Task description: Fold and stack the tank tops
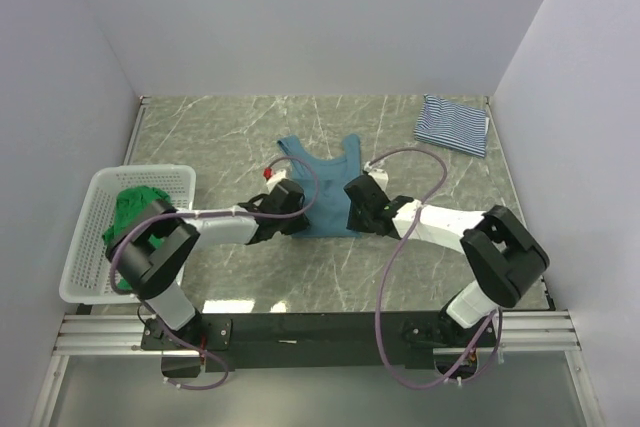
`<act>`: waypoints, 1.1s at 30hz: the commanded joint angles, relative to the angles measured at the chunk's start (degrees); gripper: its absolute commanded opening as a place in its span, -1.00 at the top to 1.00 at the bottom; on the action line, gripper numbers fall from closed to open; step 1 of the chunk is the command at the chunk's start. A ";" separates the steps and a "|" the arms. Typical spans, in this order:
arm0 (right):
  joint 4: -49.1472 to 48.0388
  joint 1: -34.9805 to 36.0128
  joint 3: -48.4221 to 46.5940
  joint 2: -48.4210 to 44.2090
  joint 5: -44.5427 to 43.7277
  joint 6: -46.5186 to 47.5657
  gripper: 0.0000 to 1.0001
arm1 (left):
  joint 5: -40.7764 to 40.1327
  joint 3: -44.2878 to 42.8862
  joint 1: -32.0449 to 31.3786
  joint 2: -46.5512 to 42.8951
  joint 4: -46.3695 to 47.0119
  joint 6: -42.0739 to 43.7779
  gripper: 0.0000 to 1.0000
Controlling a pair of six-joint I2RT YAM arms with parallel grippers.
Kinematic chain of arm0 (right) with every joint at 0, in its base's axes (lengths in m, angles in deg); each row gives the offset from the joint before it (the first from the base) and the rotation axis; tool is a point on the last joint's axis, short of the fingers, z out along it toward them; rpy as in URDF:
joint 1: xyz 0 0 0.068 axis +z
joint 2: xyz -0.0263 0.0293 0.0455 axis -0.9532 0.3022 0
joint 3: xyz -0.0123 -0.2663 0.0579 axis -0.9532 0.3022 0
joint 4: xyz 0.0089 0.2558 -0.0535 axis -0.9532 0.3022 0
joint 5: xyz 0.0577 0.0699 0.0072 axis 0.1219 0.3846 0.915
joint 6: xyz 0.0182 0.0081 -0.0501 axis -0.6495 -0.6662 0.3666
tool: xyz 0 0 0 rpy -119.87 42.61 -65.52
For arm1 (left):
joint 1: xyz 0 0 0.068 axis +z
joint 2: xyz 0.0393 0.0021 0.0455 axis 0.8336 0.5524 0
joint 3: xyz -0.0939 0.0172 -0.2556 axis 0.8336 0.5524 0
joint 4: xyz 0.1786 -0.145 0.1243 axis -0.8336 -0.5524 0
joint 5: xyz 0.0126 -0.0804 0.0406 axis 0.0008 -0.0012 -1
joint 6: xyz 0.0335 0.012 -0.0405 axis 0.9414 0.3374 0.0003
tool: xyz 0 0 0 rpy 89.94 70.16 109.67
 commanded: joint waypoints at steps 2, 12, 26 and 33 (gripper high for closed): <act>0.33 0.75 1.87 1.99 -0.39 -2.20 0.40 | -7.03 -1.48 -4.20 3.46 -2.90 -5.27 0.96; 7.17 5.23 12.24 -10.56 -1.80 -6.86 0.45 | -12.31 4.76 -14.58 0.31 -11.87 -14.93 0.99; 21.15 17.80 21.92 -34.64 0.06 -19.60 0.40 | -12.66 12.33 -32.69 -14.01 -23.65 -26.63 0.78; 26.34 18.33 16.04 -42.91 -4.69 -16.55 0.09 | -19.43 6.10 -30.59 -27.10 -32.00 -23.39 0.26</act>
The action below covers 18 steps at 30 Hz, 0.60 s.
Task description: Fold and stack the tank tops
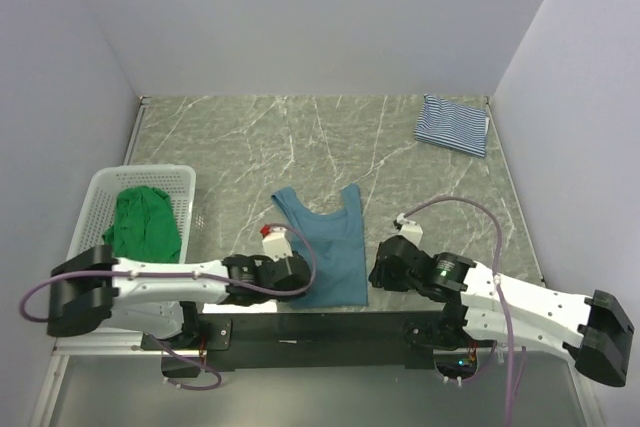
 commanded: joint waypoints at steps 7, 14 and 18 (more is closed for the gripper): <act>-6.87 -0.16 -16.31 8.24 -4.62 10.34 0.07 | -2.84 -4.56 26.69 -12.73 -4.85 8.81 0.22; -16.02 -2.88 -31.35 28.65 -0.75 20.72 0.24 | 5.41 -6.76 48.00 -4.57 3.93 15.22 0.70; -18.48 -4.73 -37.86 37.53 1.18 24.41 0.27 | 10.78 -10.26 54.26 4.65 8.24 18.04 0.99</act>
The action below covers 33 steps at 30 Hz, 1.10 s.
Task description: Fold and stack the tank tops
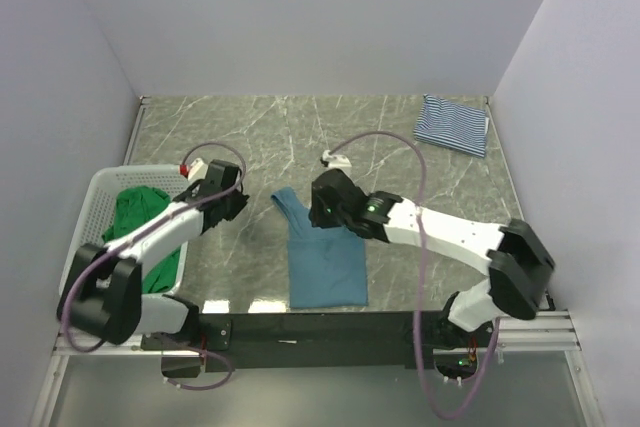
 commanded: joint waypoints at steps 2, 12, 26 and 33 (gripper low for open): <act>-4.56 -2.64 -7.58 8.01 2.44 5.64 0.31 | 8.00 -5.33 3.41 10.17 6.74 5.69 0.99; -5.35 -7.65 -19.54 25.58 8.85 6.62 0.62 | 15.91 -8.24 3.23 21.26 14.74 6.67 0.99; -5.98 -12.83 -29.39 39.84 19.31 3.71 0.76 | 21.89 -10.18 1.65 24.96 19.75 7.90 0.99; -8.43 -14.77 -30.01 43.09 23.70 2.22 0.80 | 23.04 -12.90 -0.10 26.09 20.73 8.60 0.99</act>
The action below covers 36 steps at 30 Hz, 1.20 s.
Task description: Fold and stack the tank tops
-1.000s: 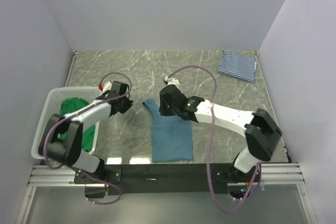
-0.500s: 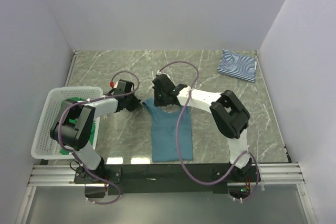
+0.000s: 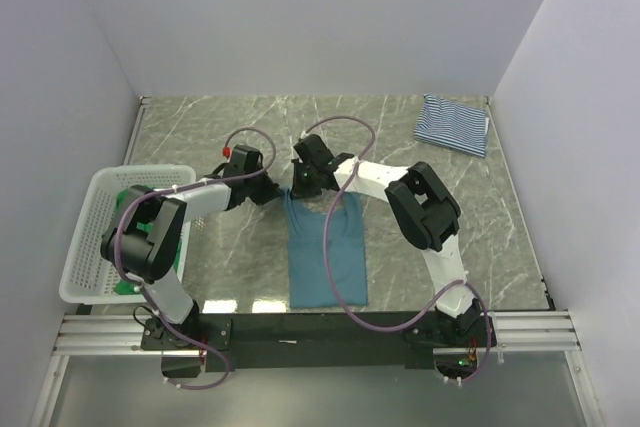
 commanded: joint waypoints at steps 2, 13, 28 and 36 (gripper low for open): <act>-4.15 -2.01 -0.93 1.76 4.92 -2.24 0.81 | 1.86 -4.57 -1.33 1.75 2.93 1.72 0.99; -12.15 -6.93 5.13 1.06 12.75 -6.90 0.85 | 2.12 -8.10 -2.48 7.90 2.40 1.90 0.99; -13.03 -8.78 13.74 -15.10 6.60 -3.74 0.84 | 4.40 -10.65 -4.24 12.66 8.20 3.56 0.99; -15.22 -7.99 17.96 -18.36 8.00 -0.93 0.67 | -0.85 -13.19 -3.01 1.50 4.87 7.08 0.58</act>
